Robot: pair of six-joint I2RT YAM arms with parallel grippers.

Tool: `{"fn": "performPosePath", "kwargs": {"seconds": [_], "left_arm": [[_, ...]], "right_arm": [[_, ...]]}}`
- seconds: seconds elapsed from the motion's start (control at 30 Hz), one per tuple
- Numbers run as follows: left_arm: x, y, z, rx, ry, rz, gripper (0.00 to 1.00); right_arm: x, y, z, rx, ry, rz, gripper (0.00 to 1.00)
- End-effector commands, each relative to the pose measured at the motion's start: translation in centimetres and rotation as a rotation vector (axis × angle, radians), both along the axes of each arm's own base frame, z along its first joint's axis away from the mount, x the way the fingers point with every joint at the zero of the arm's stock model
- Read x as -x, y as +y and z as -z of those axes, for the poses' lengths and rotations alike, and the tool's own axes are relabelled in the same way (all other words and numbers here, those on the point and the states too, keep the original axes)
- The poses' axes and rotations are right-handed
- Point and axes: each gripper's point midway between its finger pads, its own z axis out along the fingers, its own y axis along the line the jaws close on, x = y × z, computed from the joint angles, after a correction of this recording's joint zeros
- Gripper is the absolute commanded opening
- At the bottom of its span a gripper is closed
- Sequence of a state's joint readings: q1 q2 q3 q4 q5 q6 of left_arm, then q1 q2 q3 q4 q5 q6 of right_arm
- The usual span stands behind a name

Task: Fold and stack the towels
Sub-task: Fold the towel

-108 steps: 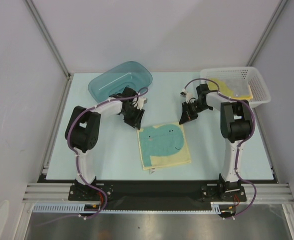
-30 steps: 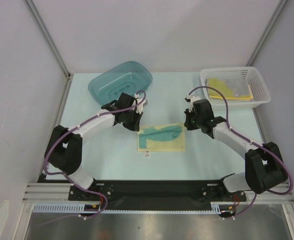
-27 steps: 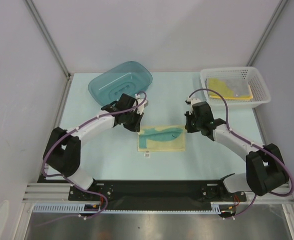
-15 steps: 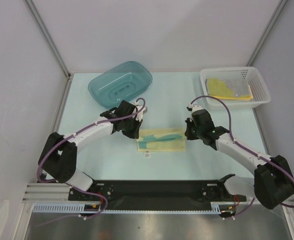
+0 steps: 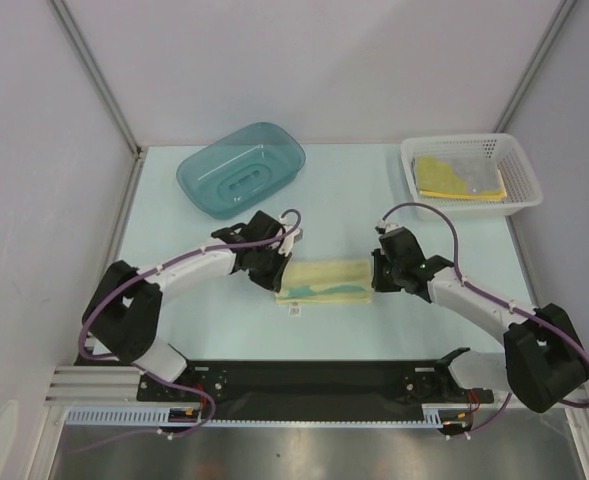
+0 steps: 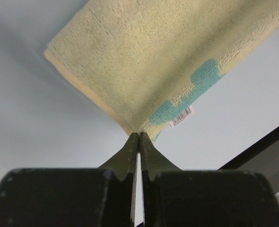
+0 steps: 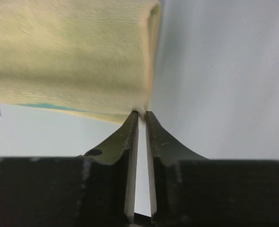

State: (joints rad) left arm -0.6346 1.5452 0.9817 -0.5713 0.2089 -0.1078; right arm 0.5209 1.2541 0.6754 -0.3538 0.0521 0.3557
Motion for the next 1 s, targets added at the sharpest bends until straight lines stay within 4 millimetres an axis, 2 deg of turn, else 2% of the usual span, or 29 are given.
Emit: {"fn": "performPosePath", "kwargs": {"seconds": [0.0, 0.03, 0.1, 0.17, 0.33, 0.47, 0.5, 0.6, 0.73, 0.8, 0.87, 0.97], "left_arm": [[1.3, 1.8, 0.7, -0.094, 0.039, -0.026, 0.07], [1.5, 1.9, 0.7, -0.100, 0.036, -0.031, 0.16], [1.4, 2.1, 0.3, -0.113, 0.020, -0.043, 0.28], [0.8, 2.6, -0.5, -0.136, -0.011, -0.081, 0.28], [-1.2, 1.5, -4.6, -0.038, -0.118, -0.192, 0.33], [-1.8, -1.5, -6.2, 0.162, -0.136, -0.223, 0.35], [-1.5, -2.0, -6.0, 0.185, -0.119, -0.229, 0.35], [-1.0, -2.2, -3.6, 0.190, -0.053, -0.278, 0.33], [0.6, -0.8, 0.7, 0.129, 0.025, -0.347, 0.31], [0.7, 0.1, 1.8, 0.082, 0.023, -0.382, 0.30], [0.7, 0.7, 2.1, 0.053, 0.023, -0.396, 0.29], [-0.1, 1.1, 1.2, 0.023, -0.006, -0.415, 0.30]], "right_arm": [[1.3, -0.7, 0.8, 0.020, 0.076, 0.039, 0.18], [1.6, -0.5, 0.7, 0.005, 0.089, 0.028, 0.24], [2.4, -0.3, 0.5, -0.015, 0.116, 0.034, 0.36], [2.8, 0.1, -0.4, -0.056, 0.124, 0.045, 0.38], [1.5, 1.5, -3.5, -0.131, 0.074, 0.046, 0.31], [-0.3, 2.7, -4.4, -0.178, 0.049, 0.048, 0.28], [-0.7, 2.9, -4.0, -0.176, 0.060, 0.050, 0.28], [-0.8, 2.9, -2.2, -0.158, 0.092, 0.060, 0.27], [0.4, 2.4, 0.8, -0.145, 0.137, 0.069, 0.27], [1.0, 2.2, 2.0, -0.145, 0.155, 0.071, 0.26], [1.0, 2.3, 2.1, -0.143, 0.162, 0.067, 0.26], [0.6, 2.5, 0.7, -0.154, 0.143, 0.061, 0.26]]}}
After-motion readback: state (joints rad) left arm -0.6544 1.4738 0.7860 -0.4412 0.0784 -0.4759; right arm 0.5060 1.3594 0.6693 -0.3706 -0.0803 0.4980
